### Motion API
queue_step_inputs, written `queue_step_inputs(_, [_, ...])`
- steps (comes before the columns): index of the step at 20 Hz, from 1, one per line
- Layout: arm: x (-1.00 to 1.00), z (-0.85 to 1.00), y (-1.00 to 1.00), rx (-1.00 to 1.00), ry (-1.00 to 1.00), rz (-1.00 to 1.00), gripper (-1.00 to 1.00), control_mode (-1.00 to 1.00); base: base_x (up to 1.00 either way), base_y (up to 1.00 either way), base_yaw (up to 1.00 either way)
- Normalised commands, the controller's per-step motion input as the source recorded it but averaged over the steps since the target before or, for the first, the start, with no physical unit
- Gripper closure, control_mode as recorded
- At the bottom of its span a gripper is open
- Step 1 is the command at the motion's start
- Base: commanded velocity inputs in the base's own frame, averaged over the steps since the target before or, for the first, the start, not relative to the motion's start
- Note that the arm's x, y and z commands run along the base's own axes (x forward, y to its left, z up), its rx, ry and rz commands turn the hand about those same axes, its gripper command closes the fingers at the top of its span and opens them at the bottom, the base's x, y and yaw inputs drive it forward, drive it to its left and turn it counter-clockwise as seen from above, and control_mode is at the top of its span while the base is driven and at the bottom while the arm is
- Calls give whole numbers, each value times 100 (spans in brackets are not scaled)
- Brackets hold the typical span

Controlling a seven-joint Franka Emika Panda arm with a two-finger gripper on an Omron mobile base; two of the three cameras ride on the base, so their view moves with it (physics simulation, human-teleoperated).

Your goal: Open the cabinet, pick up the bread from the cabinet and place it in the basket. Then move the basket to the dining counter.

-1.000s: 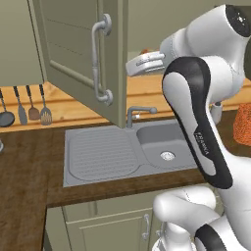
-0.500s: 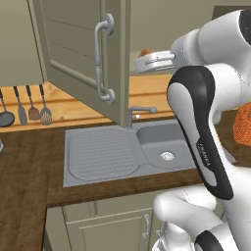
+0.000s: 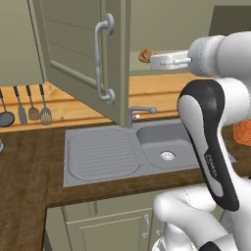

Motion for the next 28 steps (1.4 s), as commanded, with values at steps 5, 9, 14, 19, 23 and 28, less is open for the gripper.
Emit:
queue_step_inputs(5, [65,4,-97,14,0,-4,-100,-100,0,0,0])
queue_step_inputs(9, [100,0,-24,1,10,-28,-100,-100,0,0,0])
queue_step_inputs(14, [100,0,0,0,22,-28,-100,-100,0,0,0])
queue_step_inputs(19, [100,-15,-7,0,13,-12,-100,-100,0,0,0])
queue_step_inputs(23, [98,-11,-3,1,19,-3,-100,-100,0,0,0])
queue_step_inputs(28, [98,-26,-4,0,13,1,-100,-100,0,0,0])
